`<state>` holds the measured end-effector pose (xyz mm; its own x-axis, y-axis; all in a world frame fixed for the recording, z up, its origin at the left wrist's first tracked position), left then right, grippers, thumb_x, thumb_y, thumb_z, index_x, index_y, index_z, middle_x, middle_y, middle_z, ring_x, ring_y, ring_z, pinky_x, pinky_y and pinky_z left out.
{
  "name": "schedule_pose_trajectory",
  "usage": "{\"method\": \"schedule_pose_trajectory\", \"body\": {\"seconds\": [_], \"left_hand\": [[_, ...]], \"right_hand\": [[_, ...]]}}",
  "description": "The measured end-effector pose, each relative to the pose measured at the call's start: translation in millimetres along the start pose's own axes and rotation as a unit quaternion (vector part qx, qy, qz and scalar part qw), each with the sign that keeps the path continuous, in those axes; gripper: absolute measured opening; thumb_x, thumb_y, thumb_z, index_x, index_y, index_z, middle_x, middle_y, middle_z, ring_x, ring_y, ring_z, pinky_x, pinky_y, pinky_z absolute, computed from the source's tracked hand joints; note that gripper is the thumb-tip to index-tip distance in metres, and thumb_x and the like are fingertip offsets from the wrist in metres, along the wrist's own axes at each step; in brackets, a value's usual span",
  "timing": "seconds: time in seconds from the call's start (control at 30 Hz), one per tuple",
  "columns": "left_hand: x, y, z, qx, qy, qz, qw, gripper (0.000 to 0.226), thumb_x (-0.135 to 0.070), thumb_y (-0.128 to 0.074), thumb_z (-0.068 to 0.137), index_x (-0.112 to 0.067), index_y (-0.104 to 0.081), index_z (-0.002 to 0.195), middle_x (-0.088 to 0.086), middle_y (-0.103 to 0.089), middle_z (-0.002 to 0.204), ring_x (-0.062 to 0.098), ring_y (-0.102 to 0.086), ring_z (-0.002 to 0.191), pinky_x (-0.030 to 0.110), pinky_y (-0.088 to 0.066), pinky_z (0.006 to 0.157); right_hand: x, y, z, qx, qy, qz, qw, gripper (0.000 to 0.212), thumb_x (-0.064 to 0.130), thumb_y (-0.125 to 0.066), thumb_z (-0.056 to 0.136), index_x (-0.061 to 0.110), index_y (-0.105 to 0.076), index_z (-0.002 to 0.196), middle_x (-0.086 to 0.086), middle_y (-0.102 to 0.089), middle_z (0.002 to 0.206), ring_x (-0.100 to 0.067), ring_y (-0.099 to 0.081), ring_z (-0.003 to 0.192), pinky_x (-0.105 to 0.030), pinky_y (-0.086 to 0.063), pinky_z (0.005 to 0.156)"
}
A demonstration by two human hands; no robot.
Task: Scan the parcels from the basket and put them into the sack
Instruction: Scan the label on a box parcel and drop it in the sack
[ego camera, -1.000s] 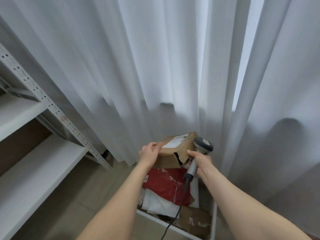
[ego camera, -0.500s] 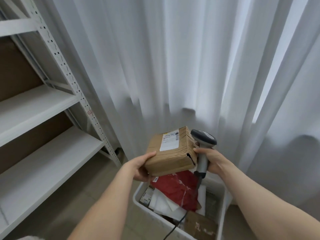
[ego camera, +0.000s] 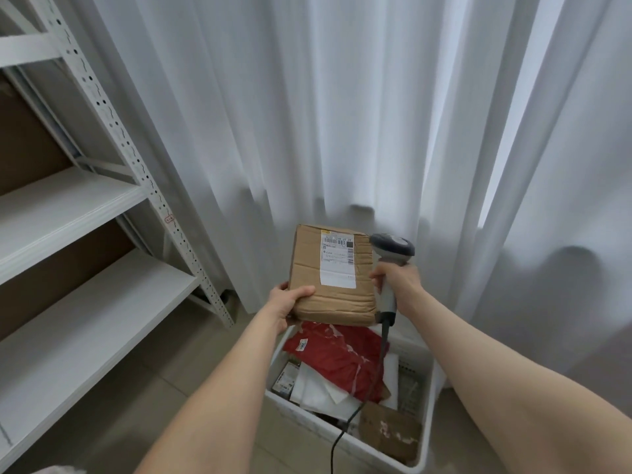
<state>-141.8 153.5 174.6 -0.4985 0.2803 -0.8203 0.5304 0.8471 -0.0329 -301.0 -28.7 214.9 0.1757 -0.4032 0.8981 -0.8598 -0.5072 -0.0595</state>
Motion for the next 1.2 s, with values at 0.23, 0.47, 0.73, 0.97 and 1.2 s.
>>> {"method": "schedule_pose_trajectory", "body": {"seconds": [0.23, 0.47, 0.73, 0.97, 1.2], "left_hand": [[10, -2, 1, -0.01, -0.013, -0.032, 0.999, 0.085, -0.002, -0.077, 0.073, -0.018, -0.031, 0.143, 0.011, -0.057, 0.122, 0.02, -0.059, 0.08, 0.028, -0.048, 0.054], [10, 7, 8, -0.042, -0.021, -0.034, 0.998, 0.087, -0.003, -0.077, 0.074, -0.015, -0.029, 0.145, 0.014, -0.052, 0.134, 0.032, -0.054, 0.116, 0.048, -0.047, 0.098], [8, 8, 6, -0.037, -0.022, -0.039, 0.998, 0.086, -0.004, -0.077, 0.074, -0.015, -0.029, 0.145, 0.013, -0.052, 0.134, 0.032, -0.054, 0.114, 0.044, -0.048, 0.089], [7, 11, 0, -0.044, -0.014, -0.038, 0.998, 0.087, -0.005, -0.078, 0.074, -0.015, -0.029, 0.144, 0.012, -0.052, 0.131, 0.026, -0.055, 0.098, 0.038, -0.048, 0.07], [11, 12, -7, -0.049, -0.004, -0.031, 0.998, 0.082, -0.003, -0.076, 0.075, -0.014, -0.031, 0.143, 0.009, -0.055, 0.116, 0.019, -0.054, 0.078, 0.032, -0.044, 0.056]], "right_hand": [[15, -25, -23, 0.079, -0.006, 0.018, 0.997, 0.012, 0.005, -0.062, 0.086, -0.001, -0.06, 0.097, -0.014, -0.065, 0.073, -0.015, -0.053, 0.044, -0.023, -0.046, 0.044], [21, -30, -29, 0.113, -0.016, -0.003, 0.994, 0.005, 0.006, -0.058, 0.086, 0.001, -0.06, 0.086, -0.012, -0.062, 0.061, -0.015, -0.05, 0.041, -0.022, -0.042, 0.04], [24, -34, -32, 0.135, -0.027, -0.036, 0.99, 0.004, 0.007, -0.057, 0.083, 0.004, -0.056, 0.08, -0.009, -0.057, 0.06, -0.014, -0.05, 0.041, -0.022, -0.043, 0.041], [25, -37, -35, 0.148, -0.042, -0.04, 0.987, 0.004, 0.009, -0.057, 0.083, 0.005, -0.057, 0.083, -0.007, -0.054, 0.062, -0.014, -0.049, 0.046, -0.024, -0.043, 0.044], [28, -36, -38, 0.152, -0.046, -0.031, 0.987, 0.003, 0.007, -0.054, 0.084, 0.005, -0.054, 0.086, -0.006, -0.052, 0.059, -0.014, -0.047, 0.044, -0.023, -0.042, 0.043]]}}
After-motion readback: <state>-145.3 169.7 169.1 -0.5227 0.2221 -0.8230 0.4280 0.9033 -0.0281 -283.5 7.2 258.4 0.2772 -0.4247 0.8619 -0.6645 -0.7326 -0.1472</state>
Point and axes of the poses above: each hand's wrist, its own z-axis towards the middle knuckle, its own y-axis out of the back of the hand, x = y × z, the point moved 7 cm from there along z, towards the middle knuckle
